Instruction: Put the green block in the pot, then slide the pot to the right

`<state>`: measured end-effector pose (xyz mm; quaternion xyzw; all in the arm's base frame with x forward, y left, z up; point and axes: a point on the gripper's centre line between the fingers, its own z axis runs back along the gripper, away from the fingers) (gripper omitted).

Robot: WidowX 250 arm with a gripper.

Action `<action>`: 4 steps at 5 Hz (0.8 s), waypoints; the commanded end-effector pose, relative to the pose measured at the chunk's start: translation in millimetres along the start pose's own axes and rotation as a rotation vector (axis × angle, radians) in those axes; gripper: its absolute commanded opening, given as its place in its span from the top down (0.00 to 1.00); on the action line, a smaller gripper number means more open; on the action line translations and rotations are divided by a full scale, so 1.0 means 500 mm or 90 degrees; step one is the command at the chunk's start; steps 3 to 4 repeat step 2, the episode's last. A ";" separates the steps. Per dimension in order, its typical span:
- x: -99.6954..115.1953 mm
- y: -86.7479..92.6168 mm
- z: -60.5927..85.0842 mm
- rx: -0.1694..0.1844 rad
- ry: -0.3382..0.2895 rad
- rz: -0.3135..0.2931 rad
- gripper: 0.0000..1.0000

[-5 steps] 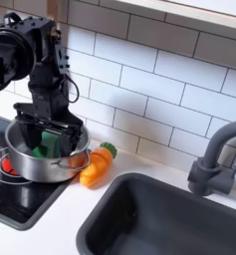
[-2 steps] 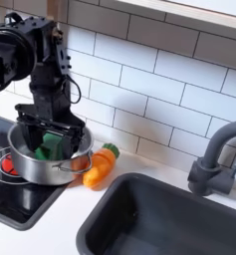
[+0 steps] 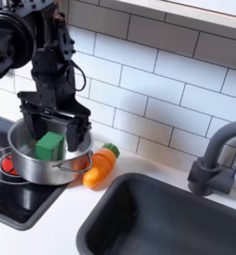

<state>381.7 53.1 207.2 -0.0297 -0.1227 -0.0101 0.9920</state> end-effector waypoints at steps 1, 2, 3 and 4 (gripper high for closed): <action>-0.004 -0.006 0.042 0.001 -0.034 0.009 0.00; -0.005 -0.006 0.035 0.002 -0.027 0.008 0.00; -0.005 -0.006 0.035 0.002 -0.027 0.008 0.00; -0.005 -0.006 0.035 0.002 -0.027 0.008 0.00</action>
